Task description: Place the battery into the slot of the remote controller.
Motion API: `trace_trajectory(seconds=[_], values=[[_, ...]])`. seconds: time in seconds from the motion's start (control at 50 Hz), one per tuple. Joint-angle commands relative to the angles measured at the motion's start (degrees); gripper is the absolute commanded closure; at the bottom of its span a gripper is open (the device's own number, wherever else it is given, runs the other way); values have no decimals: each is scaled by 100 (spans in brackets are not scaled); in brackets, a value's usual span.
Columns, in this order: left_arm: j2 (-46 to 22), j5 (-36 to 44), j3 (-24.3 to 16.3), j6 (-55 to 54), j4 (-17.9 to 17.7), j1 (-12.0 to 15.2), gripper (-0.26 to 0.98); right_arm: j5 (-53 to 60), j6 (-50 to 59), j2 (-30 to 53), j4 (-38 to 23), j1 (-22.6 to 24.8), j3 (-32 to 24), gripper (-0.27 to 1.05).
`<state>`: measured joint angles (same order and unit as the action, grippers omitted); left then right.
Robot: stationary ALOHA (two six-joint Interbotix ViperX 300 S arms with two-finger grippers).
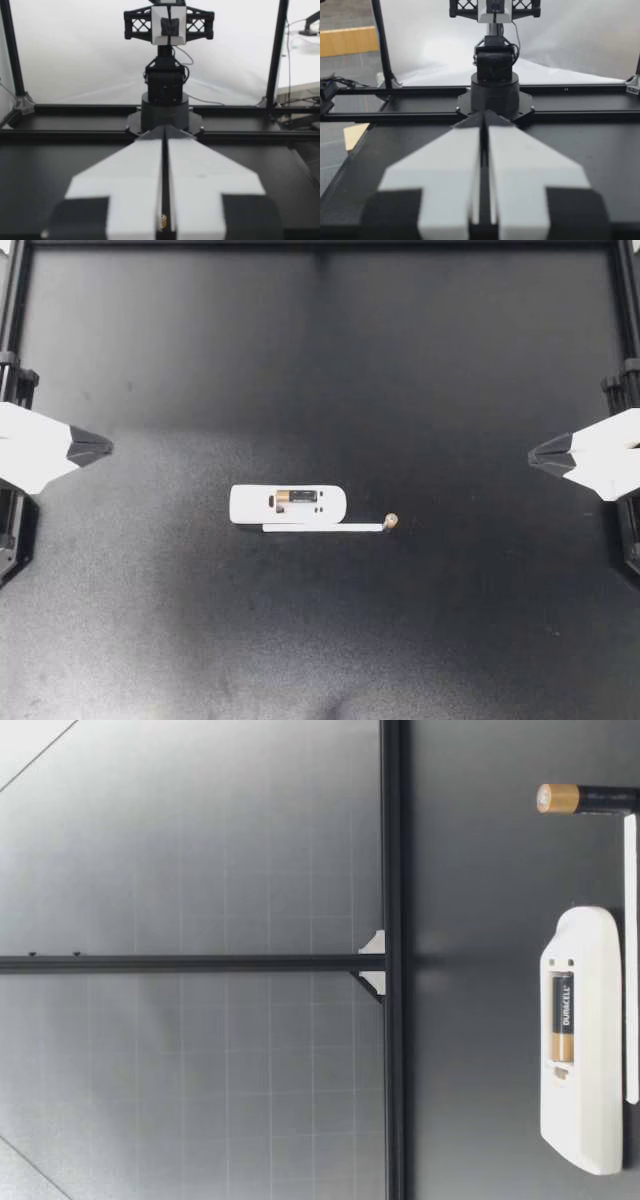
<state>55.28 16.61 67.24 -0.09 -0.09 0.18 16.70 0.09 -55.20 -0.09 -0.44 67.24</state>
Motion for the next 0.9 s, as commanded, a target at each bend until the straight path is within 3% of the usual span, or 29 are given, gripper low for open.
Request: trace_trajectory(seconds=[0.0,0.32,0.68,0.88], values=[[-9,70,-97,18,-9,9,85,70,18,53,0,35,-62,92],[9,105,-123,26,-9,9,88,70,97,800,35,-62,-387,94],[-18,105,-62,44,-9,9,88,-2628,501,2628,105,-176,-1898,94],[-53,105,-53,44,-9,18,88,-3507,501,3498,105,-167,-2487,94]])
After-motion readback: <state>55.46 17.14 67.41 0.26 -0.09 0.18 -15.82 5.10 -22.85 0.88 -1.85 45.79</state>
